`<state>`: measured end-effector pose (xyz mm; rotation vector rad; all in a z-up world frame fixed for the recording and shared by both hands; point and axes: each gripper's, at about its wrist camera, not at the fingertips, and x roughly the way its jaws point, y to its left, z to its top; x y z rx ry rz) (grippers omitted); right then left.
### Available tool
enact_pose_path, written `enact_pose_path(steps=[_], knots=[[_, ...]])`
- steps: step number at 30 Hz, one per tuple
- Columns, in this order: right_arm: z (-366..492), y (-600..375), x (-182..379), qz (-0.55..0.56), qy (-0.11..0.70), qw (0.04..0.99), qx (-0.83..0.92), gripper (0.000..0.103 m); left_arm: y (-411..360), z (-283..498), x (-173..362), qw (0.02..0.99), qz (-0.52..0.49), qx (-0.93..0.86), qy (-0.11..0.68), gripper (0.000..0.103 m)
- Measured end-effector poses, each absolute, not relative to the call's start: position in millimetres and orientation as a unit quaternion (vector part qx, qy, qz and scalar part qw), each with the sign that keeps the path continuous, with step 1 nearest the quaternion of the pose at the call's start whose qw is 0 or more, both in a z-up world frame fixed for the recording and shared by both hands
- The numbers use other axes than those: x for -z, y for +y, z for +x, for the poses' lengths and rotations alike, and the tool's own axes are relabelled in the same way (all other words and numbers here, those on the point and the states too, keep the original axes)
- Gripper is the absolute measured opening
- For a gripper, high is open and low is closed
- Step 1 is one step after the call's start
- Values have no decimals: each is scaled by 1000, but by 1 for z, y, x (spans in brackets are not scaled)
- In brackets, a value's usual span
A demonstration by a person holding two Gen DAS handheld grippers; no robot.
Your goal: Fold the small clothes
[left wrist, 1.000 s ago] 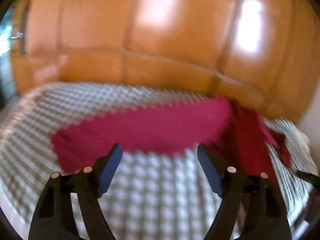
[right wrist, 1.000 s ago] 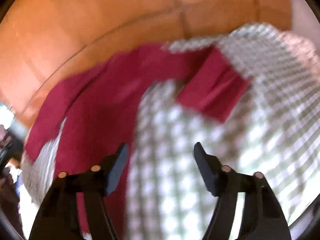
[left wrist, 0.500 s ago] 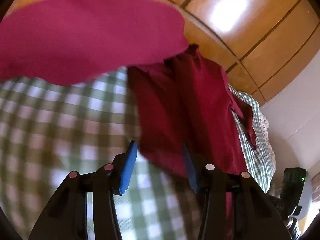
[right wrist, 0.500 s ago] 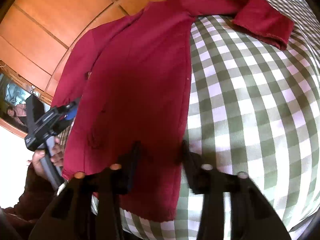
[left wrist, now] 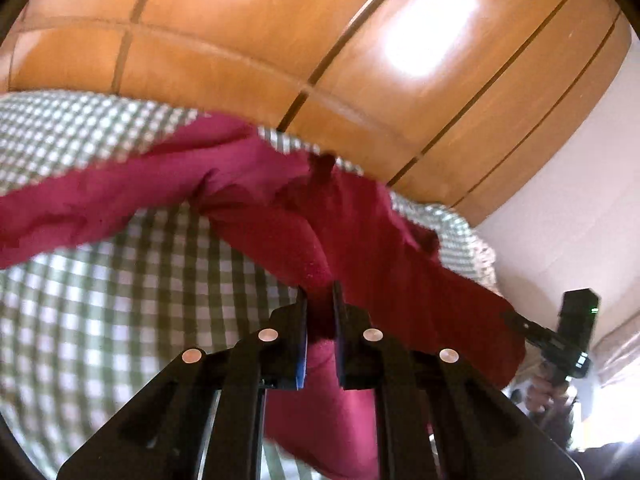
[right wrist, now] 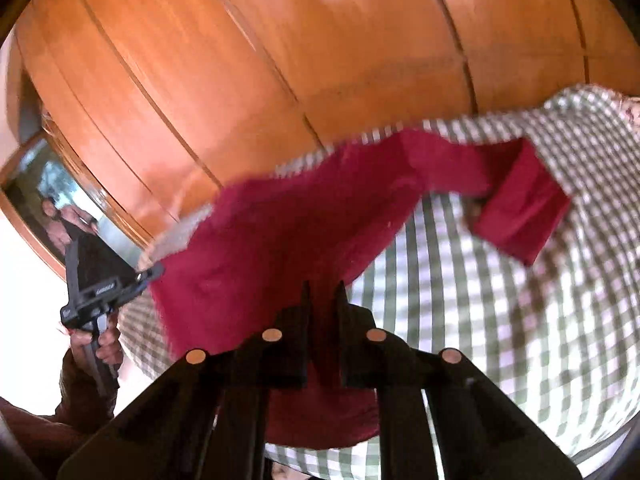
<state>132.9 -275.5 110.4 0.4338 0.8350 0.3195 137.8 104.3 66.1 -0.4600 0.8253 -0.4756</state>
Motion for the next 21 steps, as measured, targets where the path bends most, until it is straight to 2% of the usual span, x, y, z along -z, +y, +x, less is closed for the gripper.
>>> enact_pose_path(steps=[2, 4, 5, 6, 8, 13, 18, 19, 20, 21], knots=[[130, -282, -118, 194, 392, 889, -135, 9, 117, 131, -80, 872, -213, 211, 387, 10], [131, -288, -104, 185, 417, 882, -114, 9, 128, 123, -80, 887, -186, 169, 388, 15], [126, -288, -95, 185, 431, 876, -113, 9, 132, 122, -75, 885, -188, 160, 395, 29], [121, -285, -81, 173, 454, 867, -112, 10, 138, 119, -64, 876, -199, 155, 410, 51], [108, -278, -54, 155, 494, 849, -109, 10, 150, 111, -46, 865, -224, 145, 424, 68], [82, -287, -5, 170, 536, 823, -82, 10, 164, 84, 6, 838, -263, 134, 459, 68], [71, -305, 8, 183, 544, 817, -53, 33, 142, 52, 44, 821, -254, 143, 491, 68], [71, -307, 11, 188, 546, 815, -55, 41, 137, 48, 52, 817, -246, 142, 502, 65], [70, -308, 14, 193, 549, 811, -58, 46, 133, 47, 58, 813, -241, 144, 510, 45], [70, -306, 18, 193, 557, 806, -59, 46, 128, 43, 66, 808, -230, 146, 522, 25]])
